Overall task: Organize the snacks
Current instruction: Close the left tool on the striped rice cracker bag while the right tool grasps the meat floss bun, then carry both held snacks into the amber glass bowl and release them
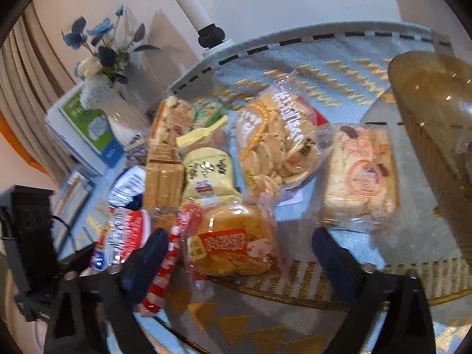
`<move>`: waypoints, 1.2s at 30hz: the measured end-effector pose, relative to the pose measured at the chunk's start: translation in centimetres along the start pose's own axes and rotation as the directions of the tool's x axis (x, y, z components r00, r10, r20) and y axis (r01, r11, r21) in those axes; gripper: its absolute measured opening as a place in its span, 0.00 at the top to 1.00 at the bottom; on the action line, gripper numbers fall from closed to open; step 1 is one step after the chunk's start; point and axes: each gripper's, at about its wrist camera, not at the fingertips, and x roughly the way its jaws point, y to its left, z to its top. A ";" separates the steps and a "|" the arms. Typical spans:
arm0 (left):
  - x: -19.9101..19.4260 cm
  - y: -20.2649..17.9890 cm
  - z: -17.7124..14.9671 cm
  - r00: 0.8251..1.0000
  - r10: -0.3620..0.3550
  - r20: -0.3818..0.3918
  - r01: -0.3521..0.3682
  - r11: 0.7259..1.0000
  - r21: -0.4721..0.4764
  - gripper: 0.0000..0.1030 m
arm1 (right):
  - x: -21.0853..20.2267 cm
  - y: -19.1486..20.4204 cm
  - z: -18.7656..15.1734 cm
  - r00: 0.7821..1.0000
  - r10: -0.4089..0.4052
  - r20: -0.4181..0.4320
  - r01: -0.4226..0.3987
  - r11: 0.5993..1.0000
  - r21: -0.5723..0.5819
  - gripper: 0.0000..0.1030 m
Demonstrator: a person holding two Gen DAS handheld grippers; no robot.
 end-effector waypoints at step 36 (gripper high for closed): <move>-4.7 -12.1 10.0 0.978 0.130 0.165 -0.137 0.990 0.036 0.34 | -14.7 -4.4 9.1 0.978 -0.065 0.196 0.057 0.997 0.048 0.53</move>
